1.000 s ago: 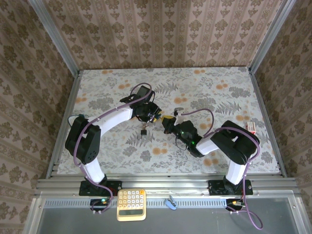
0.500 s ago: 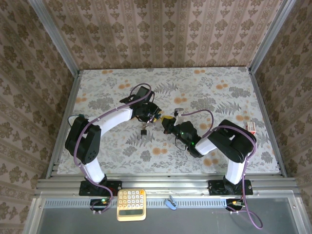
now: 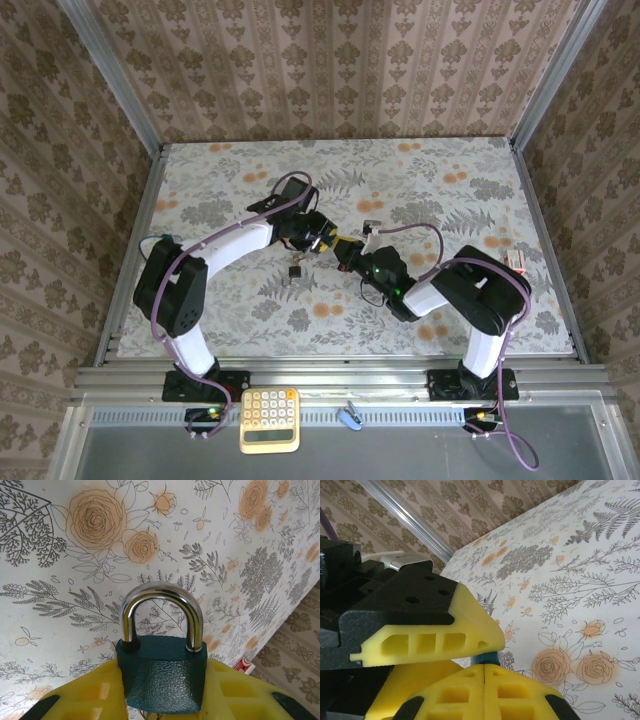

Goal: Unlock with the key

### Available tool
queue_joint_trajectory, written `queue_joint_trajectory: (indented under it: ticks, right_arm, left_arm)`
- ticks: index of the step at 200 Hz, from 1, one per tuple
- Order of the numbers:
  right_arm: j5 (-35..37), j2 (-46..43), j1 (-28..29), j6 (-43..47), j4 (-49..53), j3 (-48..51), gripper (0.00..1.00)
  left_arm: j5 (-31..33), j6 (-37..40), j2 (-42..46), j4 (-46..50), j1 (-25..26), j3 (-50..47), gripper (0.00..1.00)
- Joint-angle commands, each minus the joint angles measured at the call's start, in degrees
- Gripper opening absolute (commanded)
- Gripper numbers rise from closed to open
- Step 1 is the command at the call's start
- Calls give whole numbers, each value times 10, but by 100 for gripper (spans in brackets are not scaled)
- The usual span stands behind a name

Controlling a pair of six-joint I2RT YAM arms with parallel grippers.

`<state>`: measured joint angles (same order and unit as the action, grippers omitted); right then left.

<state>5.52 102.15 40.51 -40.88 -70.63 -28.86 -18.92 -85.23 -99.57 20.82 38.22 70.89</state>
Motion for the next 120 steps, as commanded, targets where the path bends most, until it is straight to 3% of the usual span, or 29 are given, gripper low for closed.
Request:
queue_joint_trajectory:
  ticks: [1,60,120]
  right_arm:
    - [-15,-30,-14,-9,37,11,0]
    - [-81,-46,-47,-49,40,50,0]
    - [-77,-94,-56,-48,74,61,25]
  left_arm:
    - [-68,24,32,26,11,-2,28]
    - [-47,48,31,51,1,-1,28]
    - [-42,54,32,58,-2,-3,28]
